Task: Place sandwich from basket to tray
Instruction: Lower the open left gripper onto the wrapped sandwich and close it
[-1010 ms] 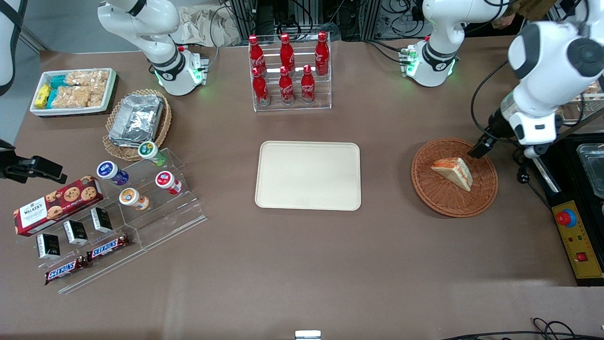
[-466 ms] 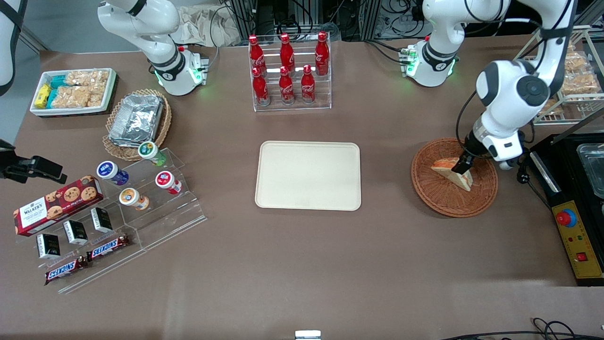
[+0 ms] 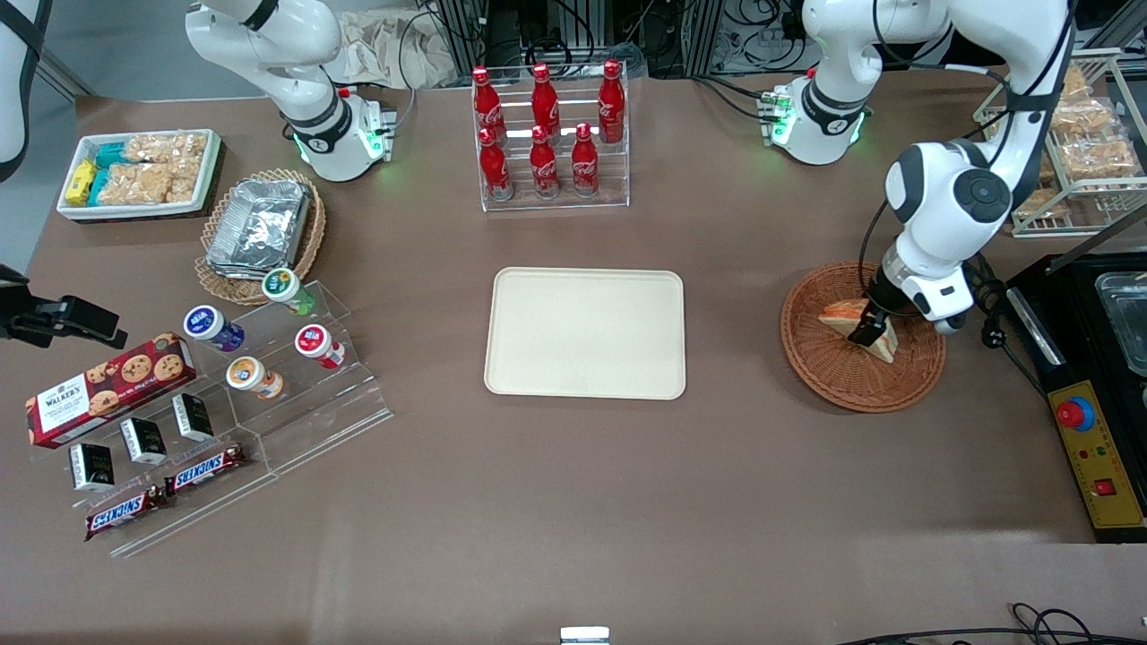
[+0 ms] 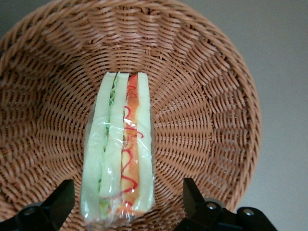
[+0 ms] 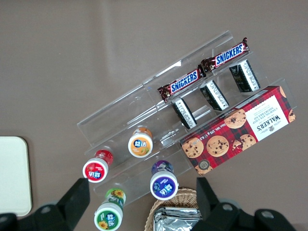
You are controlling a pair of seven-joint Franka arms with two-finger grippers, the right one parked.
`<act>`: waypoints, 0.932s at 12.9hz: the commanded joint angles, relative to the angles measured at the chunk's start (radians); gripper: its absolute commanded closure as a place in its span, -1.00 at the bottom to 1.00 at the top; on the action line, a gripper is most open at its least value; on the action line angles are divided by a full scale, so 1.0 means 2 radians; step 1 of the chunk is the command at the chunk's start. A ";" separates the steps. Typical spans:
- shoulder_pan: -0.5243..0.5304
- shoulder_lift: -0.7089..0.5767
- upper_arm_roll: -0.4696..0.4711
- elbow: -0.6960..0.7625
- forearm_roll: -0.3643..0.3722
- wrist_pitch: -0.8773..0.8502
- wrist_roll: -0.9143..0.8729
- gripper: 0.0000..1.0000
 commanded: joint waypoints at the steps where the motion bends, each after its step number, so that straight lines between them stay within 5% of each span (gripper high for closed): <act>1: 0.003 0.017 -0.004 -0.010 -0.003 0.037 -0.009 -0.61; 3: 0.003 0.018 -0.004 -0.011 -0.003 0.037 -0.008 0.99; 8: 0.002 -0.011 -0.005 0.001 -0.002 0.010 -0.010 1.00; 12: 0.001 -0.067 -0.024 0.079 0.003 -0.169 0.040 1.00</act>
